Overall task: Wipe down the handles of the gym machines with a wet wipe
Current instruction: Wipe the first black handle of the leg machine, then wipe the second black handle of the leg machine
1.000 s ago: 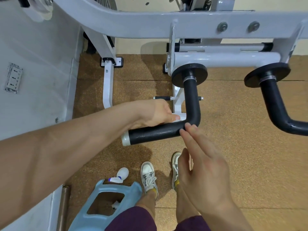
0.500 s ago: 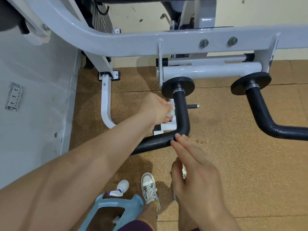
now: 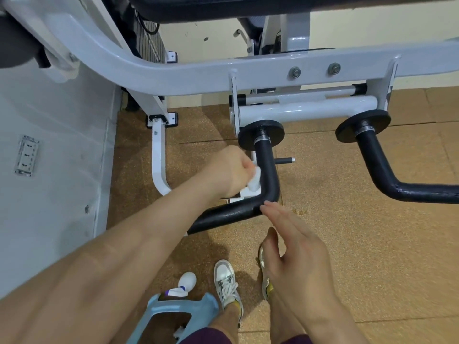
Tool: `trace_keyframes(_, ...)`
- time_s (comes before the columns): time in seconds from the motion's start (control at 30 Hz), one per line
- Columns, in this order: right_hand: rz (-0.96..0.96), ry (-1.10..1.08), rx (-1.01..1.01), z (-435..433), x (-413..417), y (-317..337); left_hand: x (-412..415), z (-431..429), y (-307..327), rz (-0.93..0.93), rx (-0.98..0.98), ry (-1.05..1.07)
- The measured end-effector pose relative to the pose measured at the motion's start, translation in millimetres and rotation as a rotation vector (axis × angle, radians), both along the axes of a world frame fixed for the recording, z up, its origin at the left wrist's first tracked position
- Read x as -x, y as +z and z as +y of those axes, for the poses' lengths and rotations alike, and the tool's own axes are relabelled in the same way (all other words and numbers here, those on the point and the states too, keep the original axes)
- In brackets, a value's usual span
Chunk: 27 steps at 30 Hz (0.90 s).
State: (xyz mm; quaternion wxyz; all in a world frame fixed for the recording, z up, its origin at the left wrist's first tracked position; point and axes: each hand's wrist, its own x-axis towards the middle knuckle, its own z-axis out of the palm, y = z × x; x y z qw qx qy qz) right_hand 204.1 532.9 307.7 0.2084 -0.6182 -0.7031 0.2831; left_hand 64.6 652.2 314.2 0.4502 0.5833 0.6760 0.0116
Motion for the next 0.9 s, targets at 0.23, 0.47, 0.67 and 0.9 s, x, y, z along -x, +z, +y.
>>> trace_keyframes(0.23,0.24,-0.159,0.352,11,-4,31,13,-37,30,0.292,-0.205,-0.392)
trace_keyframes(0.47,0.196,-0.11,0.446,3,-12,83,71,-99,62,0.527,-0.333,-0.514)
trace_keyframes(0.67,0.836,-0.341,0.762,-16,-6,134,52,-122,134,-0.374,-0.2,0.507)
trace_keyframes(0.9,1.025,-0.315,0.56,-12,-14,182,1,-136,182,-0.718,-0.189,0.598)
